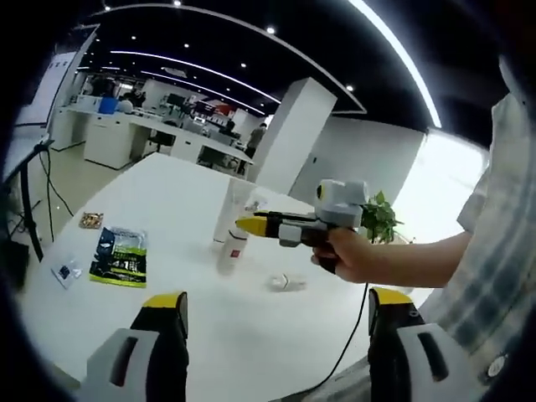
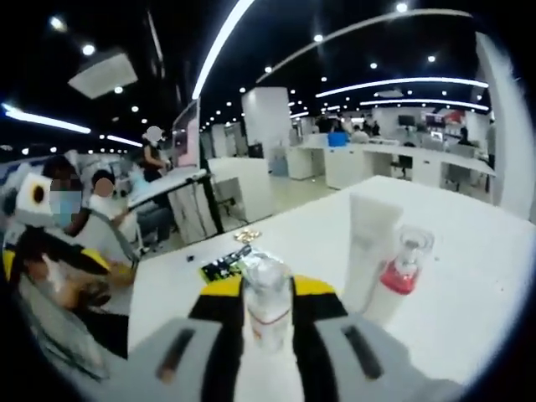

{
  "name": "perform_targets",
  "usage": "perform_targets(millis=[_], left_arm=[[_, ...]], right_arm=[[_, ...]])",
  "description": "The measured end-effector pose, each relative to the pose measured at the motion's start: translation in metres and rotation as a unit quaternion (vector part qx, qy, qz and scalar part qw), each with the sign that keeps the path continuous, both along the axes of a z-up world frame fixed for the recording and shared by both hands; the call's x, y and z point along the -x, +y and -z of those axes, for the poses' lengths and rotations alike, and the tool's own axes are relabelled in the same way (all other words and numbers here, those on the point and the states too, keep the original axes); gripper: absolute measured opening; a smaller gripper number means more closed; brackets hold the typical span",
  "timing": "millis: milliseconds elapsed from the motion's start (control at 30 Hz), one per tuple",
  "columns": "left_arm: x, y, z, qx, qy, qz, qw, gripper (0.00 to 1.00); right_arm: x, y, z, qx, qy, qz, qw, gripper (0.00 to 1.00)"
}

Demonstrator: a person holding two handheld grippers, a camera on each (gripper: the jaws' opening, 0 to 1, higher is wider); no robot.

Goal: Arrange the skincare products in the storage area until every visible bottle or jar stands upright without overlapping.

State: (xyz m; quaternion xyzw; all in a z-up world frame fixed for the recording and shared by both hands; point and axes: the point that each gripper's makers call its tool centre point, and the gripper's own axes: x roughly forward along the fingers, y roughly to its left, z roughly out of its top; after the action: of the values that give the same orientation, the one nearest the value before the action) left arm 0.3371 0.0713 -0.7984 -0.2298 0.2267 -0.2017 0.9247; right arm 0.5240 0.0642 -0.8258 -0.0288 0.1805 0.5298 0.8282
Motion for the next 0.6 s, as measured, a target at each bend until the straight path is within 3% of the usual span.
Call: perform_targets(millis=[267,400,600], left_arm=[[0.009,-0.01,0.003,0.028,0.005,-0.038,0.9989,0.88],[0.007,-0.013,0.002,0.031,0.001,-0.043,0.9986,0.88],[-0.002,-0.018,-0.008,0.018,-0.009,-0.041,0.999,0.9]], right_arm=[[0.007,-0.007,0.004,-0.007,-0.004,-0.006,1.0,0.18],[0.003,-0.011,-0.002,-0.025,-0.003,0.011,0.9996,0.18],[-0.001,-0.011,0.0,-0.015,-0.024,0.003,0.9996,0.18]])
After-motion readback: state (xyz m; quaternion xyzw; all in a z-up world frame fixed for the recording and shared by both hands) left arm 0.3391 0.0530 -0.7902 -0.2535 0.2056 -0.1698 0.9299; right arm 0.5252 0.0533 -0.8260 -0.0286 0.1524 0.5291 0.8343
